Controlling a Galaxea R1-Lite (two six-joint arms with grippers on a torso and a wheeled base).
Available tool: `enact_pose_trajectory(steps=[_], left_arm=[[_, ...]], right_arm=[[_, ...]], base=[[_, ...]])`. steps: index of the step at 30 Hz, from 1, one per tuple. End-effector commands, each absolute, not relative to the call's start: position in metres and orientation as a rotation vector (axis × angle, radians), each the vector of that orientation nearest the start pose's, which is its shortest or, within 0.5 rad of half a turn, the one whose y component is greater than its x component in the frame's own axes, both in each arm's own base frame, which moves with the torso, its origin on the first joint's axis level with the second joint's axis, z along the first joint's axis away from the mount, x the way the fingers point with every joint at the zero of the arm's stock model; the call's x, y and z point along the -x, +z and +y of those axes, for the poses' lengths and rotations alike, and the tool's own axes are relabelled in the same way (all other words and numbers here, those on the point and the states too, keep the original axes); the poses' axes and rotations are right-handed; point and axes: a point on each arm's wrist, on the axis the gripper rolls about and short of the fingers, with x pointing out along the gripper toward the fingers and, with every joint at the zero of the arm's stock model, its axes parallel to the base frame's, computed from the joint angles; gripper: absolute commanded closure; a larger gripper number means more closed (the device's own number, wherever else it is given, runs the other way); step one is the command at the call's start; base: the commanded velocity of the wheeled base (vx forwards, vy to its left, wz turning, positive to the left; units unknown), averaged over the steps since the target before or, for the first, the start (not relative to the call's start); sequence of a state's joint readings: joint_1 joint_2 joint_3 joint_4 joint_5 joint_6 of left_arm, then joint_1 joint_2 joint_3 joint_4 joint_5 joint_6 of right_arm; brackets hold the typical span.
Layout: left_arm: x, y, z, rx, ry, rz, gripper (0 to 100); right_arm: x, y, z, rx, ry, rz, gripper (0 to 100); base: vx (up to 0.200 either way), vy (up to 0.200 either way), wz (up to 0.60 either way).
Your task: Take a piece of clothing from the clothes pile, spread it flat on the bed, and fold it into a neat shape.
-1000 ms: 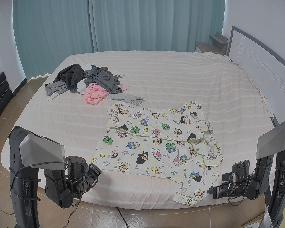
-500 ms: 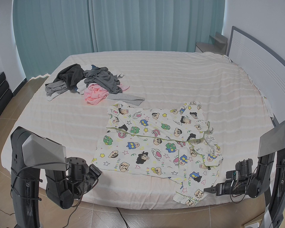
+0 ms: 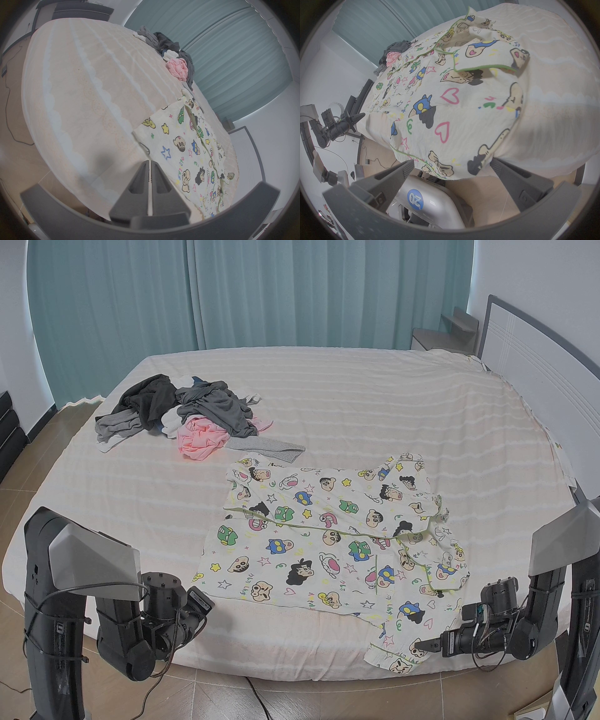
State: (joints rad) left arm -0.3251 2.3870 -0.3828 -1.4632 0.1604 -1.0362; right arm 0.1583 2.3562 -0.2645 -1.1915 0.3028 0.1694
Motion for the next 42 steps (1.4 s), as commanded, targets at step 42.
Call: enact_pose_trajectory(steps=[42], left_arm=[[-0.281, -0.04, -0.093, 0.882, 0.103, 0.534, 100]], right_arm=[[-0.265, -0.054, 0.073, -0.336, 0.371, 0.987, 0]], base=[[0.0, 0.0, 0.0]])
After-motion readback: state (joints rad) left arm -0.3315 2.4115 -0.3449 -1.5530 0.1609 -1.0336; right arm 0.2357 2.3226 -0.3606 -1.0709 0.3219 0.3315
